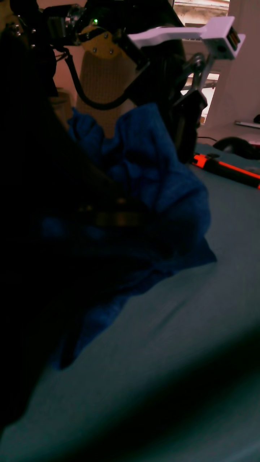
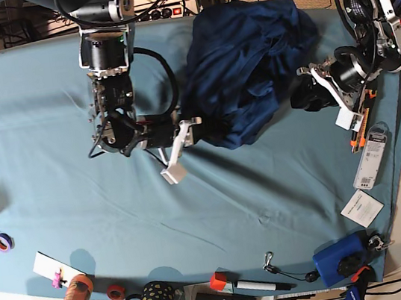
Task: Layout the t-shirt on the table in an organized manner, then fold the t-shirt properly
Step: 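Drag the shirt bundle with the right gripper across the table to the table corner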
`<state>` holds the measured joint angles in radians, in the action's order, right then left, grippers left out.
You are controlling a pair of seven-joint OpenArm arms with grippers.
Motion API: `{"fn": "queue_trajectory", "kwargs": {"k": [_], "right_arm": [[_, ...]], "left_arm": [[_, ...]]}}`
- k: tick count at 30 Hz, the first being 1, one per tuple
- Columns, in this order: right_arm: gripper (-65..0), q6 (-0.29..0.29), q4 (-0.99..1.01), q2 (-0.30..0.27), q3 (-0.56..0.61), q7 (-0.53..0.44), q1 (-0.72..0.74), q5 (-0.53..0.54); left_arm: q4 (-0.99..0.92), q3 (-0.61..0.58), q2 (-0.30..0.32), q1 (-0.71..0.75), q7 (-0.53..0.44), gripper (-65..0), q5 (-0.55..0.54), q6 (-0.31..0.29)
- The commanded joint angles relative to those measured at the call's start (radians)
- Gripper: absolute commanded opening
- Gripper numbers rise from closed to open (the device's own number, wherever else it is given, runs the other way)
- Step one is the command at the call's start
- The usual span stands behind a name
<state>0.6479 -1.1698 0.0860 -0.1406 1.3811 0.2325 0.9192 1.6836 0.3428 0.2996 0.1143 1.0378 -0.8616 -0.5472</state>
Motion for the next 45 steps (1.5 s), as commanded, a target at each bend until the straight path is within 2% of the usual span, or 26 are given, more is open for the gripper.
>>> {"fn": "queue_trajectory", "kwargs": {"k": [1, 11, 15, 22, 26, 33, 40, 45], "right_arm": [[-65.0, -0.018, -0.006, -0.021, -0.01, 0.001, 0.014, -0.045], [-65.0, -0.017, -0.006, -0.039, -0.013, -0.002, 0.014, -0.045], [-65.0, -0.018, -0.006, -0.071, -0.023, -0.031, 0.014, -0.045], [-65.0, -0.018, -0.006, -0.086, -0.192, -0.015, 0.014, -0.043], [-65.0, -0.017, -0.006, -0.086, -0.285, 0.015, 0.013, 0.002], [-65.0, -0.016, -0.006, -0.087, -0.381, 0.015, 0.01, 0.03], [-65.0, -0.017, -0.008, -0.159, -0.382, 0.015, -0.034, 0.036], [-65.0, -0.018, -0.008, -0.226, -0.383, 0.015, -0.067, 0.08]], "left_arm": [[0.016, 0.005, 0.013, -0.015, -0.029, -43.0, -0.021, -0.004], [0.016, 0.005, 0.014, -0.057, -0.043, -43.0, -0.025, -0.003], [0.016, 0.005, 0.014, -0.062, -0.04, -43.0, -0.026, -0.003], [0.016, 0.005, 0.014, -0.062, -0.036, -43.0, -0.034, -0.003], [0.016, 0.005, 0.014, -0.062, -0.036, -43.0, -0.034, -0.003], [0.016, 0.005, 0.014, -0.062, -0.036, -43.0, -0.033, -0.003], [0.016, 0.005, 0.014, -0.062, -0.036, -43.0, -0.033, -0.003], [0.016, 0.005, 0.014, -0.062, -0.036, -43.0, -0.034, -0.003]]}}
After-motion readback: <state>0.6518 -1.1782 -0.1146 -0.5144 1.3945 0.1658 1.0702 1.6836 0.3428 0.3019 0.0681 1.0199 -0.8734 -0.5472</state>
